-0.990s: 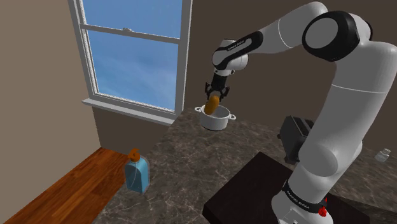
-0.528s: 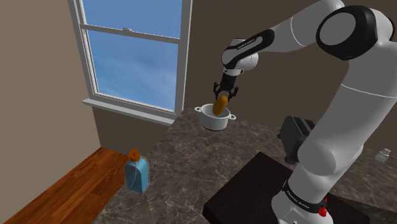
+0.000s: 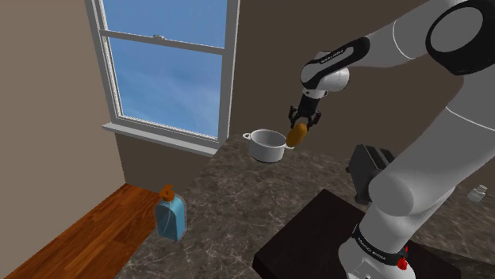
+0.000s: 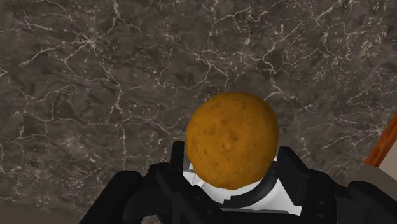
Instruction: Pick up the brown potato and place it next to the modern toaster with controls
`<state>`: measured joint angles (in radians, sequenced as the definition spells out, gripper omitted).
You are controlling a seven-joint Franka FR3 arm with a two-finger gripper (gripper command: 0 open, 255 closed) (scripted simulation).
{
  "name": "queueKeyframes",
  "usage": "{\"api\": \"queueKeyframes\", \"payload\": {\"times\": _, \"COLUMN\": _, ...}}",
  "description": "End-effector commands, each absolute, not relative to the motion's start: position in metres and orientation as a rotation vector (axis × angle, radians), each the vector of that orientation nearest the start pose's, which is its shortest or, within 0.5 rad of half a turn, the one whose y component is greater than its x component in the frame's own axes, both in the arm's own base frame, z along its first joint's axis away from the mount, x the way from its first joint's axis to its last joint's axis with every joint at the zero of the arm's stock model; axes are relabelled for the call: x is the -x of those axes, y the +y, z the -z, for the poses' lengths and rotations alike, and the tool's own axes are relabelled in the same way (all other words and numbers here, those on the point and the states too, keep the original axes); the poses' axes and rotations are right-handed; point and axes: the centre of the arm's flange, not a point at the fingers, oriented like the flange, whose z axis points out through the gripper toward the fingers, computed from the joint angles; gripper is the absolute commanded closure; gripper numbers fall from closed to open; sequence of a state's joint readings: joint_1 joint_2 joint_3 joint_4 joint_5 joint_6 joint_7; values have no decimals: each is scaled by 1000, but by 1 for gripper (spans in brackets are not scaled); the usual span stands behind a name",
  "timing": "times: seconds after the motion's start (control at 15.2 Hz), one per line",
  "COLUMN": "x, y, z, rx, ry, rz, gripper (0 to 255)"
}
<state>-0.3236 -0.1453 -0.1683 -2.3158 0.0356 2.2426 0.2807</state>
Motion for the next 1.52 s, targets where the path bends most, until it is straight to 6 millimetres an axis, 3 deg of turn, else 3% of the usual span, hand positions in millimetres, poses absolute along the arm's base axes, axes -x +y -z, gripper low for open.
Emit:
{"api": "queueKeyframes", "payload": {"times": 0.0, "x": -416, "y": -250, "z": -409, "rx": 2855, "ry": 1193, "rz": 116, "gripper": 255}}
{"api": "queueKeyframes", "payload": {"times": 1.12, "x": -229, "y": -377, "z": -410, "rx": 2855, "ry": 1193, "rz": 116, "gripper": 255}}
{"api": "queueKeyframes", "payload": {"times": 1.45, "x": -229, "y": -377, "z": -383, "rx": 2855, "ry": 1193, "rz": 116, "gripper": 255}}
